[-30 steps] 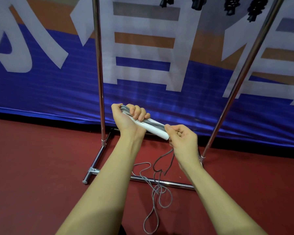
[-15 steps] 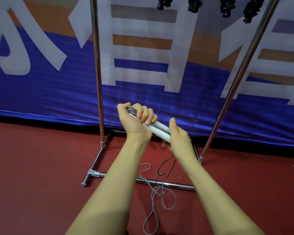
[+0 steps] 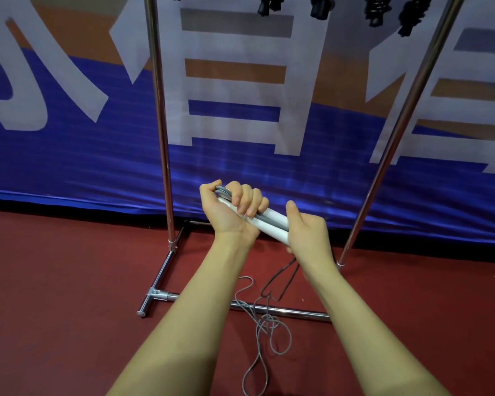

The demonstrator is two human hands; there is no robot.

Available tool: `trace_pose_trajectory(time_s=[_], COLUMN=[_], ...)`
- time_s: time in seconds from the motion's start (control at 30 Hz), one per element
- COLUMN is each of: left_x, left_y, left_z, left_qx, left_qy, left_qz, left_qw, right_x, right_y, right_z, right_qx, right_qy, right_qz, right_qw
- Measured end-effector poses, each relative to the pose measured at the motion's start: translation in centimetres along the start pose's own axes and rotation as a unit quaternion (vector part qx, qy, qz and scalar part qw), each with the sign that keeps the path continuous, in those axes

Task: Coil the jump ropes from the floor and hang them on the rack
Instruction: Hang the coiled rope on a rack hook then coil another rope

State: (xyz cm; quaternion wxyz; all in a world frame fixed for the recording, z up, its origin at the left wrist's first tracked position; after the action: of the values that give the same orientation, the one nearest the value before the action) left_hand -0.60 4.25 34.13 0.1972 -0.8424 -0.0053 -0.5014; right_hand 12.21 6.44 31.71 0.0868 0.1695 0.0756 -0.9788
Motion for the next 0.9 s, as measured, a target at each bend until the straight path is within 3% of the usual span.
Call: trace_pose_trajectory(time_s=[0.13,0.23,0.33,0.43,0.53,0.57,0.63,0.7,0.8,0.9], left_x=[-0.8,-2.6,-4.5,-3.2,-0.1,0.6,1.0,0.3,-0.4,0.0], left_y=[-0.1,-0.6,-1.0,-0.8,-0.2,0.0,0.7,1.1,1.7,2.0], left_z=[0.8,0.2,-2.0,-3.5,-3.1,-2.5,-0.9,-0.4,-0.3,-0.7], left_qx=[-0.04,-0.068,-0.047,-0.003,0.033,0.04,0.069,0.102,0.157,0.168], left_qy=[-0.014,-0.12,-0.344,-0.504,-0.635,-0.691,-0.812,-0.879,-0.916,-0.926], left_qz=[-0.051,-0.085,-0.096,-0.047,0.06,0.101,0.159,0.161,0.141,0.108], left_qw=[0.998,0.987,0.933,0.862,0.769,0.715,0.557,0.437,0.342,0.32], right_x=[-0.5,-1.3,-2.7,-3.3,-2.7,-2.4,-2.1,-2.0,-1.9,-1.5], right_y=[-0.2,-0.1,0.2,0.3,0.4,0.5,0.7,0.9,1.4,1.6], right_z=[-0.2,-0.9,-1.0,-1.2,-0.9,-0.6,0.1,0.6,0.8,0.3], right_qx=[-0.006,0.017,0.027,0.02,-0.001,-0.013,-0.038,-0.059,-0.083,-0.082], right_qy=[0.022,0.038,0.094,0.143,0.16,0.162,0.161,0.153,0.129,0.078], right_qz=[-0.037,-0.054,-0.061,-0.065,-0.054,-0.049,-0.039,-0.028,-0.013,-0.005], right_qw=[0.999,0.998,0.993,0.987,0.986,0.986,0.985,0.986,0.988,0.994])
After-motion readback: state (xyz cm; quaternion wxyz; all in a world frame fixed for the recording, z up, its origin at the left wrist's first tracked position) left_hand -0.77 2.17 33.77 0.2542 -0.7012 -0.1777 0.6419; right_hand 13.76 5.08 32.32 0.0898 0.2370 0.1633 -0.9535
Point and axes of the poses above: each hand's wrist, its own y-axis away from the middle knuckle, its own x-axis out of the palm, z = x × y, the point moved 6 cm from there along -y, towards the middle knuckle, and after that the axes turned 14 degrees about z, right-handed, at the moved point
